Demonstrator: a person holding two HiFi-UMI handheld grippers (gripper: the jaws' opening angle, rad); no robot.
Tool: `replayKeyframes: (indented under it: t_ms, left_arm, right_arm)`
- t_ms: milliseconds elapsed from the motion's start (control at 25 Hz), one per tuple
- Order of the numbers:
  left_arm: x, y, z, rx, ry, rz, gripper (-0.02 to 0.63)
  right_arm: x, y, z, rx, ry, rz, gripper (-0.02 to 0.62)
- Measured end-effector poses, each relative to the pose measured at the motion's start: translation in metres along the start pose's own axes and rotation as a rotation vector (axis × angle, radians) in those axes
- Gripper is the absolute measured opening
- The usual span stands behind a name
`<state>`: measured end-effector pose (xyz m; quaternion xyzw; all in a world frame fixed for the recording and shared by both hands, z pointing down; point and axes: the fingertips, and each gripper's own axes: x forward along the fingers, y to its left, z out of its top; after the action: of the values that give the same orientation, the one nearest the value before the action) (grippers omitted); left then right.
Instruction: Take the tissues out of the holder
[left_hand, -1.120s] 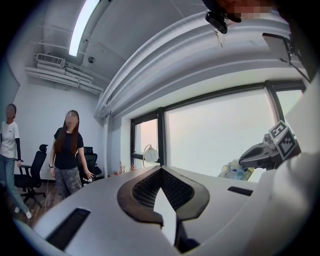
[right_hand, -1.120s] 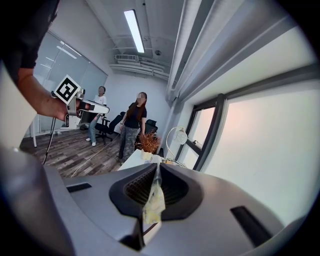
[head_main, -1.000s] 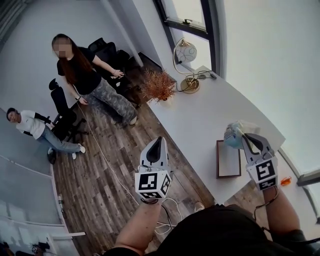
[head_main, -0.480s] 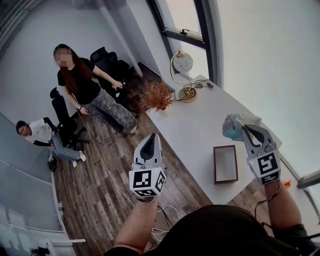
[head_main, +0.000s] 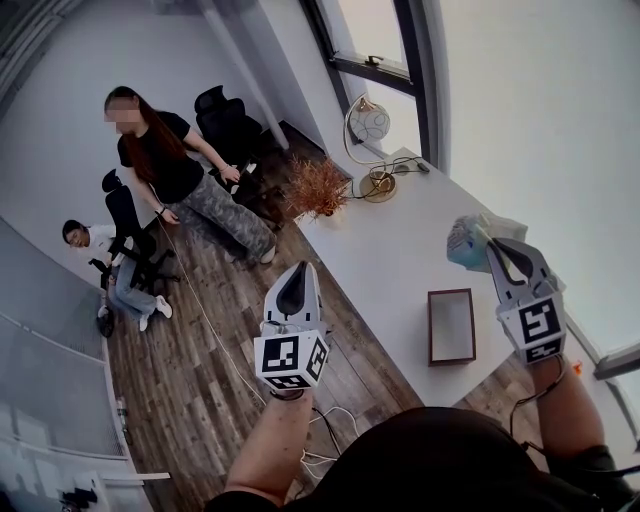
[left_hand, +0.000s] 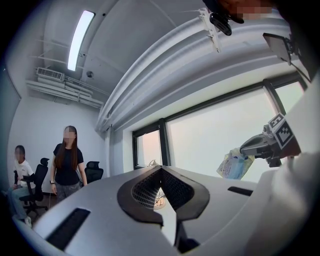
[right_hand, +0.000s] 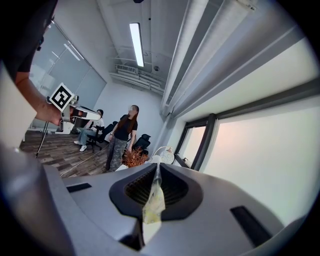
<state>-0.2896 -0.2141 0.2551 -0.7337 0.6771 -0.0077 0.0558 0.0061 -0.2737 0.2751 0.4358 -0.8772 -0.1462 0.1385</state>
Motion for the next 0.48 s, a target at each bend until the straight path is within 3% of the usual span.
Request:
replayKeyframes:
  t_ms: [480]
  left_arm:
    - [0.001,0.0018,0.0002,0.002,0.004,0.0,0.005]
  right_arm:
    - [-0.0005,0.0003,0.0006,-0.002,0.001,0.0,0.02]
